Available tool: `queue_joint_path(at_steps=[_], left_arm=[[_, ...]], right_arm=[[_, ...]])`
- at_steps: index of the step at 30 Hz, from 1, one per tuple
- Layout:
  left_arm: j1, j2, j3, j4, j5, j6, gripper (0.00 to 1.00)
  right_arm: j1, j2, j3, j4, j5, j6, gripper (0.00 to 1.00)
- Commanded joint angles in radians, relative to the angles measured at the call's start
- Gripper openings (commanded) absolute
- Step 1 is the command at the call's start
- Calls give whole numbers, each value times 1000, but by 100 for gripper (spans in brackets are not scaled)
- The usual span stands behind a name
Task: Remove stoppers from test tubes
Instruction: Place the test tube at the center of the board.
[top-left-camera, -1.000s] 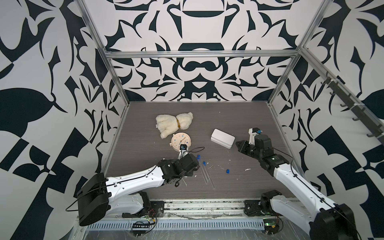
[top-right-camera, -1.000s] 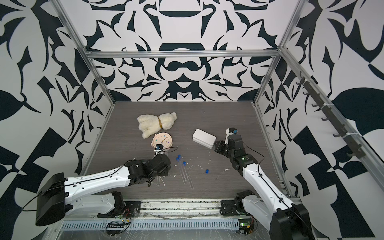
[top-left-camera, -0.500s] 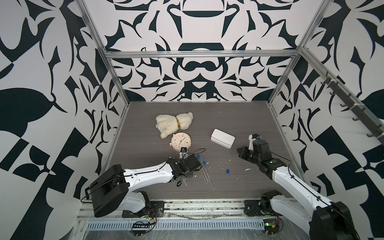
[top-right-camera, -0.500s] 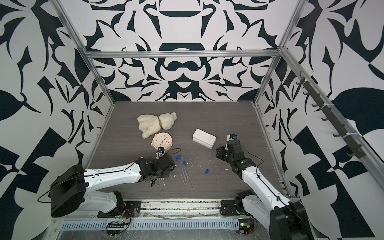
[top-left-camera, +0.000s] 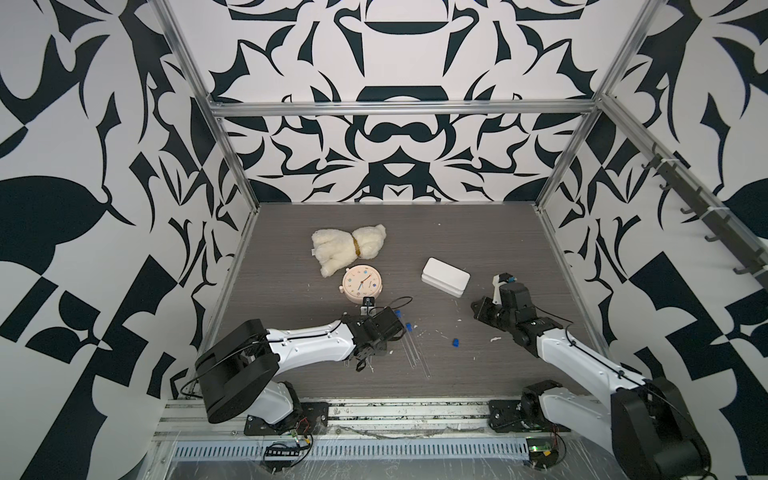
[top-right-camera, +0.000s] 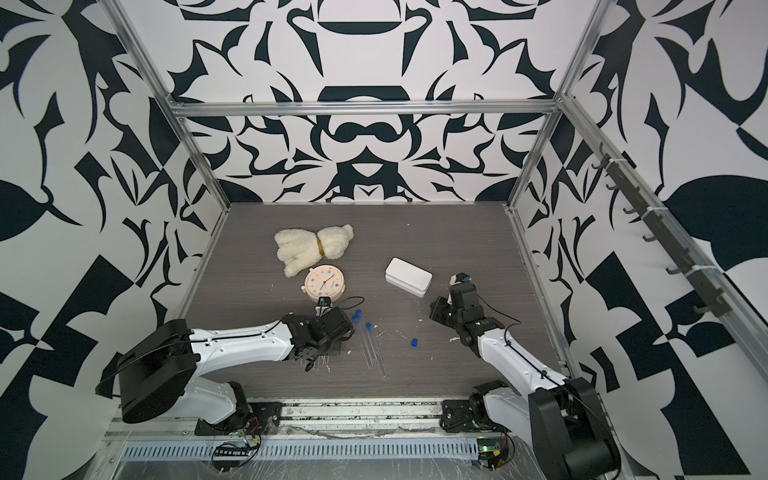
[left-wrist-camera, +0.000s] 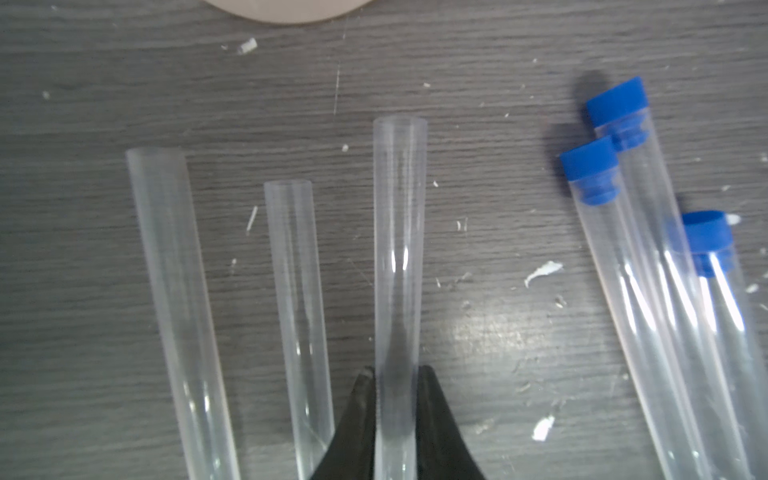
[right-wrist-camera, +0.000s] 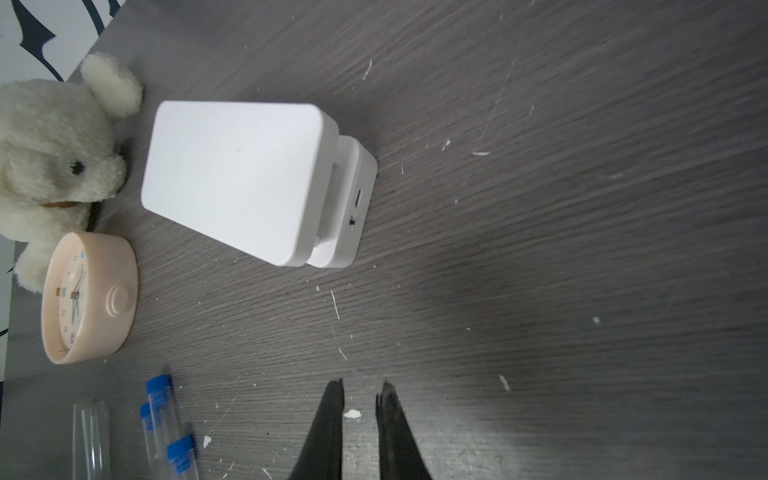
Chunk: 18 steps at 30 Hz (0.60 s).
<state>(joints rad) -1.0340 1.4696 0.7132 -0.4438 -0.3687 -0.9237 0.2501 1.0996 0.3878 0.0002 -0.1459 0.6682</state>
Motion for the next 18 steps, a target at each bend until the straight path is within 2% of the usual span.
queue_joint_path(at_steps=[1, 18], left_arm=[[10, 15, 15, 10, 18, 0, 19], [14, 9, 31, 2, 31, 19, 29]], right_arm=[[-2, 27, -12, 81, -16, 6, 6], [34, 189, -35, 215, 13, 17, 10]])
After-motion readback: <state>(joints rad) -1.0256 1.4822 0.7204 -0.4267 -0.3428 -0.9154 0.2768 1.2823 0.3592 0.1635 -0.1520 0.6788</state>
